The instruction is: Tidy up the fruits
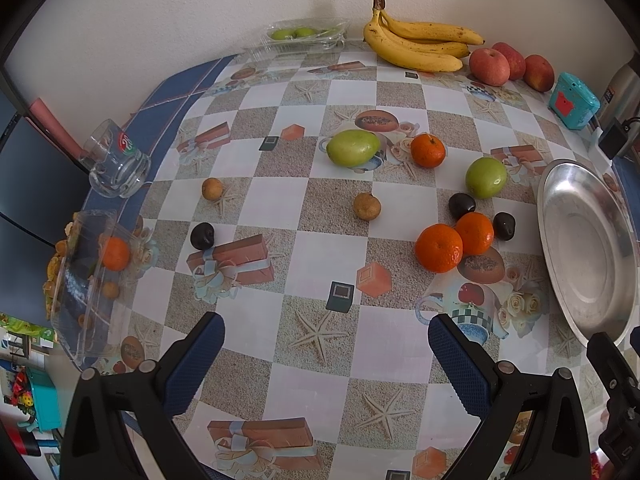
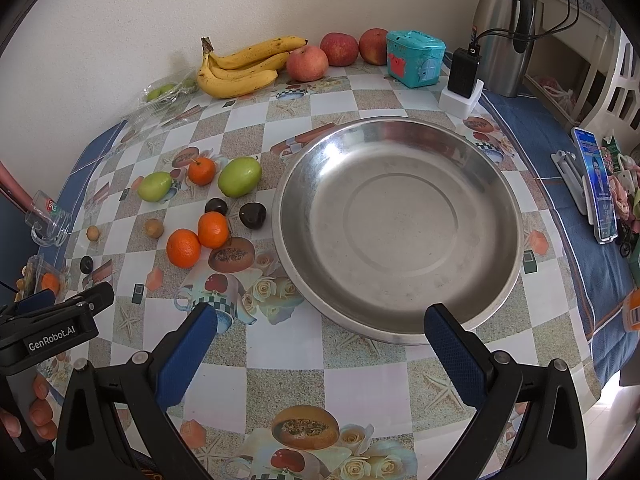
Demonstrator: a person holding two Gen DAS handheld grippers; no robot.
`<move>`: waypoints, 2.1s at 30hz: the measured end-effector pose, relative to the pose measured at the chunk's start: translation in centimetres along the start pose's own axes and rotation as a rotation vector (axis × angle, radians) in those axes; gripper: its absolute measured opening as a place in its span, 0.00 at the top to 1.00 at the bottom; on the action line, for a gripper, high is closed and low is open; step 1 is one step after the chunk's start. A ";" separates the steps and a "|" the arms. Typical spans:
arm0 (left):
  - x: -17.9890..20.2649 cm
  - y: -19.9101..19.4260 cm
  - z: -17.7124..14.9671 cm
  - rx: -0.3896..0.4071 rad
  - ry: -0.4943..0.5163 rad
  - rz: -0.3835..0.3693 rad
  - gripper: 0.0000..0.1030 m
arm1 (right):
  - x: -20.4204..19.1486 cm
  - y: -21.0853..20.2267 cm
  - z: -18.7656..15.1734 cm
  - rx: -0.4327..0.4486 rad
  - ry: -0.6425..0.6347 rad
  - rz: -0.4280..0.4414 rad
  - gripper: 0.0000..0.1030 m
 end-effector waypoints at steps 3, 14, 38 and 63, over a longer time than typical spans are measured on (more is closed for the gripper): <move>-0.4 -0.1 0.3 -0.002 -0.015 -0.029 0.00 | -0.5 -0.1 0.3 0.011 -0.010 0.013 0.00; -4.7 0.8 3.0 0.009 -0.061 -0.136 0.00 | -3.6 0.1 2.3 0.029 -0.028 0.111 0.00; -14.9 6.8 6.9 -0.012 -0.046 -0.230 0.00 | -10.0 7.5 3.4 -0.139 0.056 0.077 0.00; -14.2 12.7 5.9 -0.174 -0.047 -0.276 0.40 | -11.9 11.2 3.0 -0.193 0.112 0.078 0.26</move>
Point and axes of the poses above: each gripper's, at about its wrist camera, not at the fingertips, and y roughly the way its jaws point, x to its right, z to its top, the point moved 4 cm from there along y, roughly the way its jaws point, and after that the axes turned 5 degrees about y, right-handed, at the moved point
